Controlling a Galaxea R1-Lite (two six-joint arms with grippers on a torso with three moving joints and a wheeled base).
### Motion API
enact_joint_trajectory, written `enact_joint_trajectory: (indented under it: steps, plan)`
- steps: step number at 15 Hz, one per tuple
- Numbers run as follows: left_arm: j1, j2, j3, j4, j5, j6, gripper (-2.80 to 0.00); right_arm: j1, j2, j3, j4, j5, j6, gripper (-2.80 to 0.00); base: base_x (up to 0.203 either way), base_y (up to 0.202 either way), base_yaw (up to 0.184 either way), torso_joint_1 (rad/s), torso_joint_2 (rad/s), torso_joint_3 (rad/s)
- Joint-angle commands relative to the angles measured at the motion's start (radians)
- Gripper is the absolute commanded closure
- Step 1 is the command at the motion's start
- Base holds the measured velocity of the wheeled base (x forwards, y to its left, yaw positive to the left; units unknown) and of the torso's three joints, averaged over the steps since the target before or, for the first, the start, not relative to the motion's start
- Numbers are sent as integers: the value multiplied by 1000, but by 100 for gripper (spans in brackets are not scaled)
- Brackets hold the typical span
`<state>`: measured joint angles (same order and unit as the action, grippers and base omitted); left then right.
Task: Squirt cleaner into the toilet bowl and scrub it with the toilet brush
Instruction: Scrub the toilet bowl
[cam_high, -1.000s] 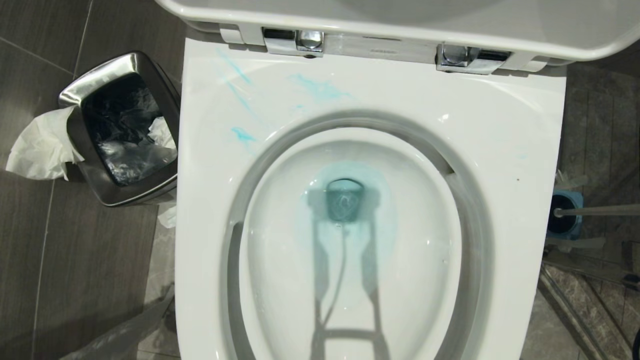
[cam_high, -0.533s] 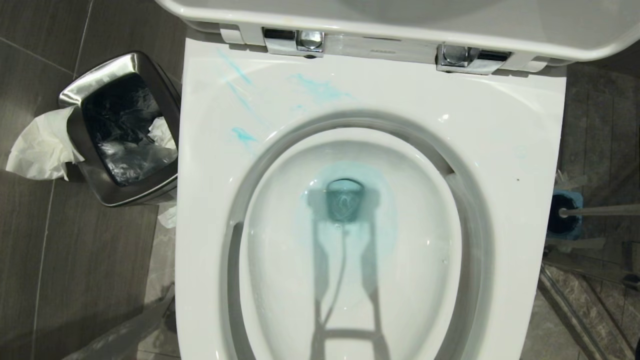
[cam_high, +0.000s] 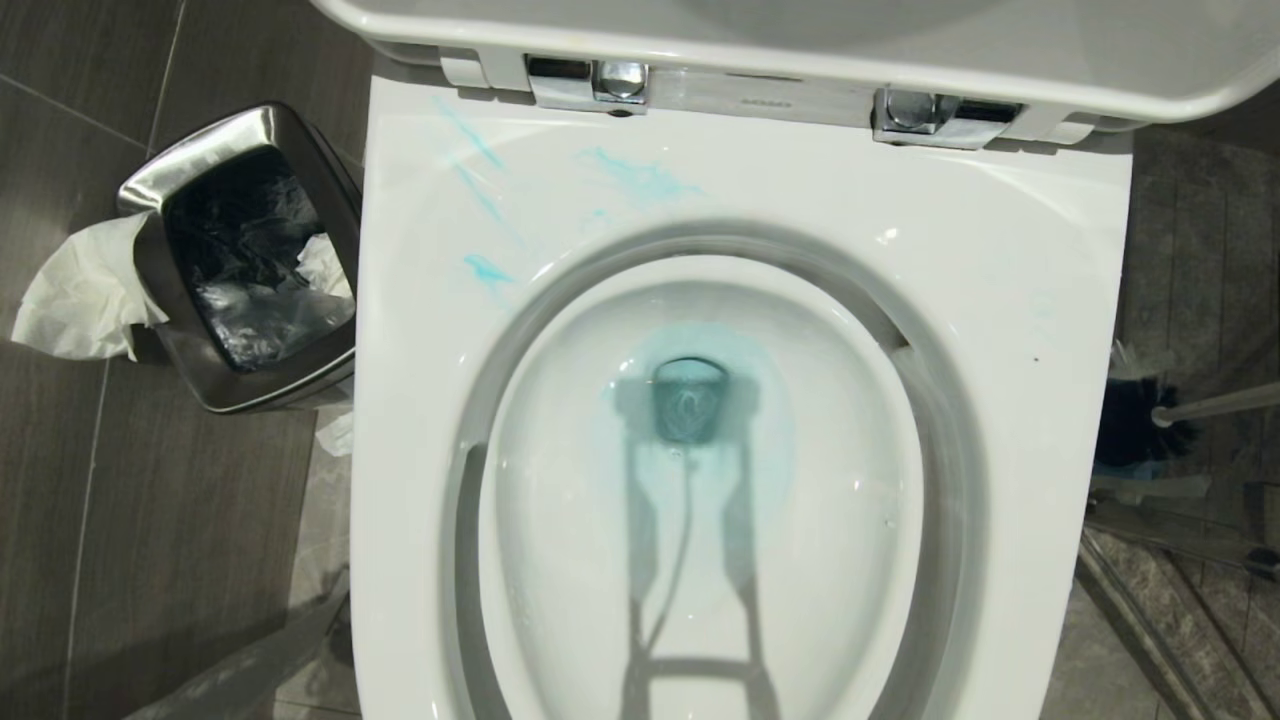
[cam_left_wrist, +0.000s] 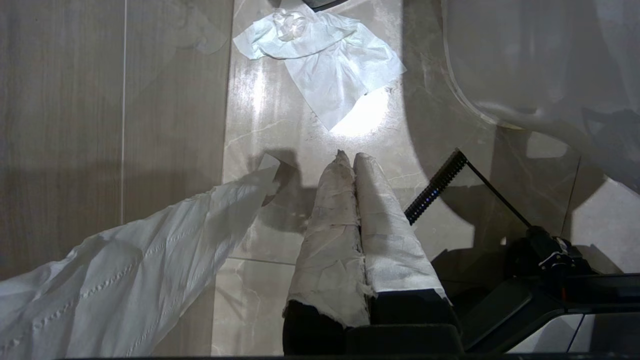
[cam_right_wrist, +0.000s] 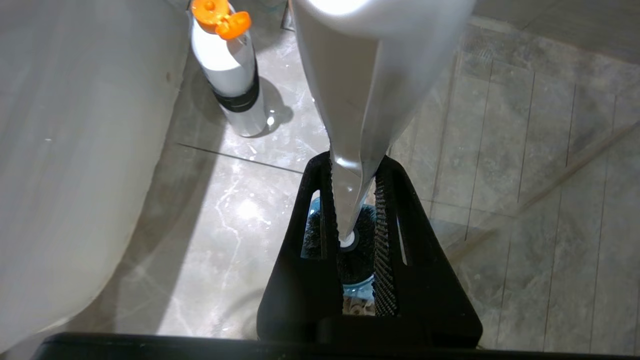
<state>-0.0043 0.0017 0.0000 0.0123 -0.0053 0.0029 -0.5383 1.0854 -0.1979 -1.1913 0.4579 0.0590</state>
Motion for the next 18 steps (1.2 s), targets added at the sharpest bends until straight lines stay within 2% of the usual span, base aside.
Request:
enact_joint_trajectory:
  steps: [1,6,7,15,18]
  plan:
    - [0,0,2,0,1,0,0,0,-115,-57,130,5,5,0,0,0,0,0,0,0]
    - [0,0,2,0,1,0,0,1,-350,-331,761,57,83,0,0,0,0,0,0,0]
    - [0,0,2,0,0,0,0,1,-376,-376,841,73,90,0,0,0,0,0,0,0]
    - [0,0,2,0,-1,0,0,1,-285,-553,889,88,96,0,0,0,0,0,0,0]
    - [0,0,2,0,1,0,0,1,-277,-692,1019,121,97,0,0,0,0,0,0,0]
